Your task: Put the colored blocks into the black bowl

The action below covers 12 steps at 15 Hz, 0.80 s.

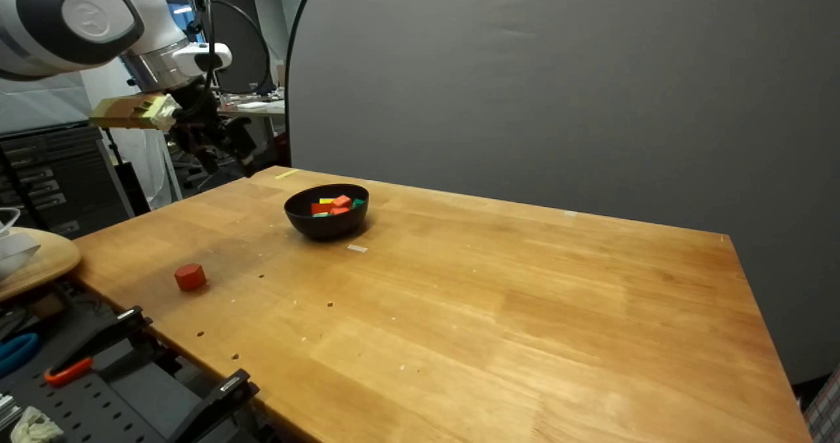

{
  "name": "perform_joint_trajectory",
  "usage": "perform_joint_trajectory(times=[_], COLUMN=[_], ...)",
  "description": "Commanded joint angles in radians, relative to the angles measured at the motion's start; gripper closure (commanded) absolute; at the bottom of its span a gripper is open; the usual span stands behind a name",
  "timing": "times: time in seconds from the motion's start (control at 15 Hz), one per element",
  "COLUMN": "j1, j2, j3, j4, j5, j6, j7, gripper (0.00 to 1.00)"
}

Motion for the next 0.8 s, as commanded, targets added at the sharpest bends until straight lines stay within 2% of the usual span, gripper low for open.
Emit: perform_joint_trajectory(times=[0.0,0.2,0.4,0.47,0.53,0.6,0.67,0.73], j1=[-0.002,-0.007,-0.042,-0.048,-0.143,-0.081,-0.116,-0.127], j2=[0.081,0.094,0.049,0.032,0.048,-0.008,-0.029,0.007], j3=[0.001,-0.022,0.014,0.023,0.131,0.07,0.114,0.139], j4=[0.061,0.096,0.1,0.092,0.078,0.052,0.012,-0.006], j5=[0.039,-0.008,-0.054,-0.067,-0.008,-0.077,-0.078,-0.052], j6=[-0.242,-0.454,-0.531,-0.531,-0.503,-0.448,-0.336,-0.256], j7=[0.014,0.02,0.011,0.001,-0.071,-0.046,-0.063,-0.079], gripper=[0.0,0.0,0.0,0.0,0.0,0.0,0.0,0.0])
